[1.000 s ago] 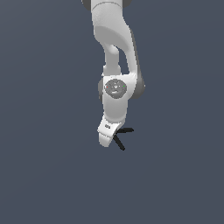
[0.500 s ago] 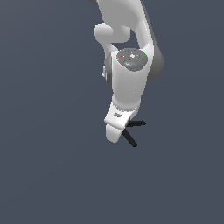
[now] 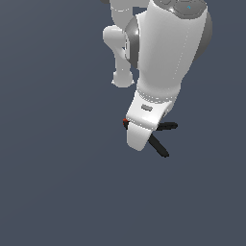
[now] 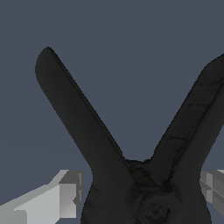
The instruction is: Pick up the object and move it to a goal position.
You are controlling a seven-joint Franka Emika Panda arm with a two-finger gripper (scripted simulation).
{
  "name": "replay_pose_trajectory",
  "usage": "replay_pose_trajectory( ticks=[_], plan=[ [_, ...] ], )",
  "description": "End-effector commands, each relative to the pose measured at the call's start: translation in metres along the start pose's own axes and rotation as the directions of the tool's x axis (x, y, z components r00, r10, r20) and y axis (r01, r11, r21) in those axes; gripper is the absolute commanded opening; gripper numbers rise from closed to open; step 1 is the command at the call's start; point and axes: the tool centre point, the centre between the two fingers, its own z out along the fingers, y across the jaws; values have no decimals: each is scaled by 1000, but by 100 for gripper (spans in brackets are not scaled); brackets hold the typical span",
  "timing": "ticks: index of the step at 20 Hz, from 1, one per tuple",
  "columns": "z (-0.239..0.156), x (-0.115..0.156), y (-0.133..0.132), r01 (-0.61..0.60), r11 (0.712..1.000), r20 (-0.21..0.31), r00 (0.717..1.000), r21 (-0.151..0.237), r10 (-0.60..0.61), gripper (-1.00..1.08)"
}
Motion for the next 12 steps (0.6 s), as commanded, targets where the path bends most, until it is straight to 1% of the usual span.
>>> replay_pose_trajectory(
  ticks=[1, 6, 12],
  plan=[
    [-18, 7, 2, -1, 1000, 0, 1000, 0, 1, -100],
    [-39, 16, 5, -1, 1000, 0, 1000, 0, 1, -100],
    [-53, 22, 7, -2, 1000, 1, 1000, -1, 2, -100]
  ],
)
